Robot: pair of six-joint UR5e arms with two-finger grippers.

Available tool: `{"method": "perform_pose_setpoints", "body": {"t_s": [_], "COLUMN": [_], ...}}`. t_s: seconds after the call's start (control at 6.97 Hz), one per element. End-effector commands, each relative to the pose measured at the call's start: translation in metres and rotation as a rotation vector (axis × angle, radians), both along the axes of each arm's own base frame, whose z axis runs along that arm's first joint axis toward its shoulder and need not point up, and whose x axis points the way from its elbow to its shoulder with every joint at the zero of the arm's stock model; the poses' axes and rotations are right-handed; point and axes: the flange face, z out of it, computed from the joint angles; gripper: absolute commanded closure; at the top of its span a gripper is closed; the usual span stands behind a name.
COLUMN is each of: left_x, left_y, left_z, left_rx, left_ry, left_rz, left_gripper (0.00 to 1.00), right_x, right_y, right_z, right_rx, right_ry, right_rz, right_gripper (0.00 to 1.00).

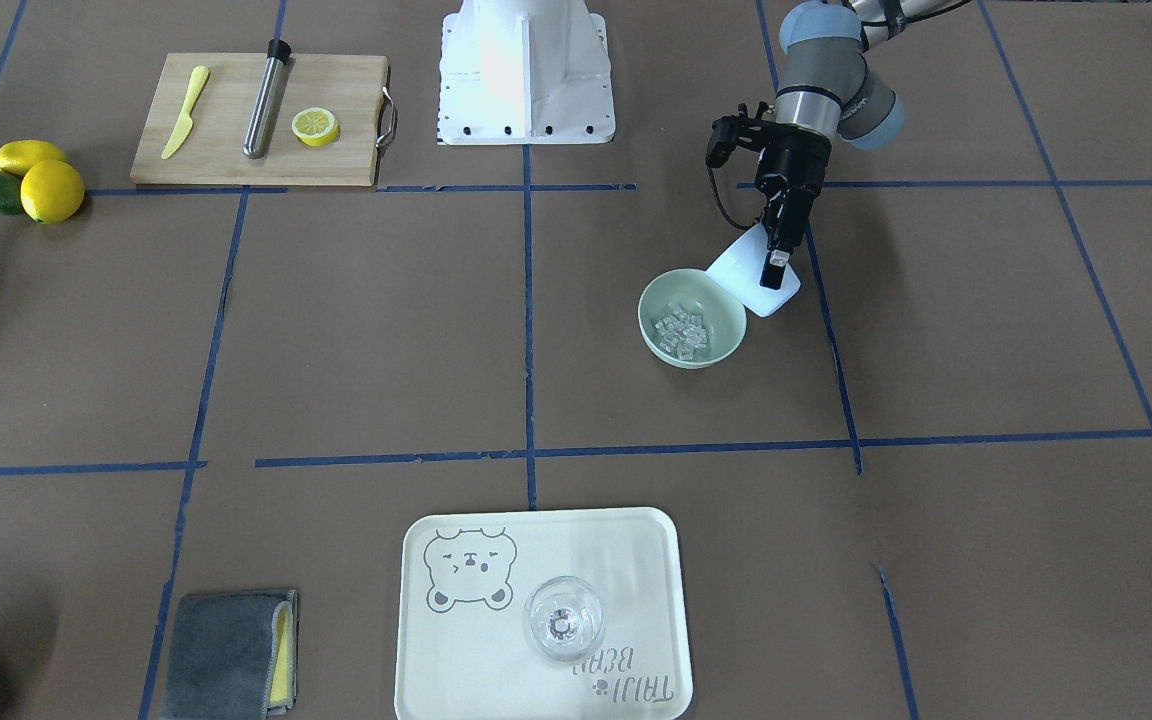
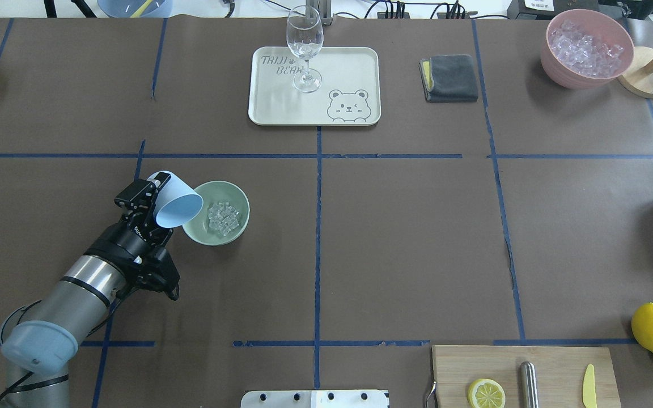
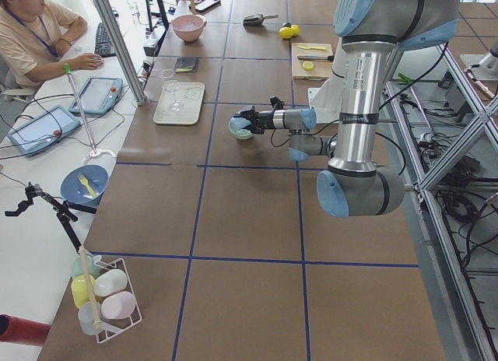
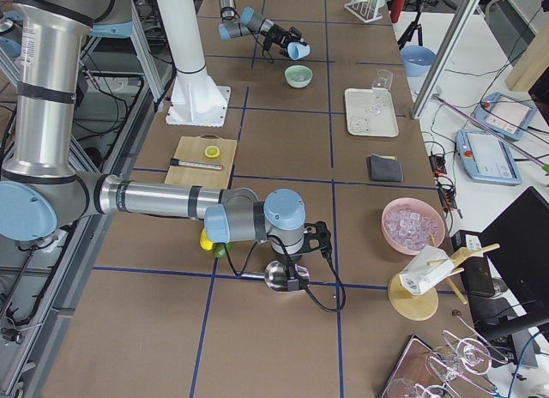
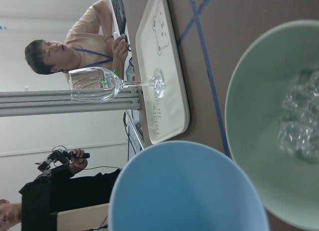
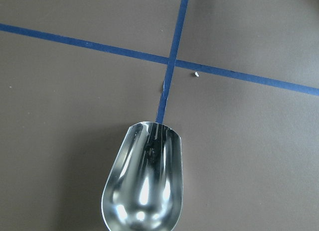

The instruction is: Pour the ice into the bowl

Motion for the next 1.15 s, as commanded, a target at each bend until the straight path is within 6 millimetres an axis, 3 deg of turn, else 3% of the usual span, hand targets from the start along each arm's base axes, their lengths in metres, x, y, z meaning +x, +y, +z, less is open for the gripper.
{"method": "perform_pose_setpoints", "body": {"t_s": [0.0, 0.29, 0.57, 0.72, 1.0], "left_x": [-0.015, -0.017, -0.019, -0.020, -0.075], "left_y": [0.016, 0.019, 0.018, 0.017, 0.012], "left_z": [0.002, -0.010, -0.004, 0.013, 0.079], "left_rx": [-0.178, -0.467, -0.608, -0.656, -0.721], "left_ry": [0.480, 0.953, 1.133, 1.146, 1.111], "left_rz": [0.182, 0.228, 0.229, 0.206, 0.092], "left_gripper": [1.00, 1.00, 1.00, 1.00, 1.00], "right_x": [0.000, 0.000, 0.000, 0.000, 0.000], "right_y": [0.000, 0.000, 0.000, 0.000, 0.000], "right_z": [-0.001, -0.001, -0.001, -0.001, -0.001], "right_rx": [0.002, 0.004, 0.004, 0.004, 0.002], "right_ry": [0.000, 0.000, 0.000, 0.000, -0.001], "right_rz": [0.000, 0.000, 0.000, 0.000, -0.001], "right_gripper": [0.00, 0.00, 0.00, 0.00, 0.00]}}
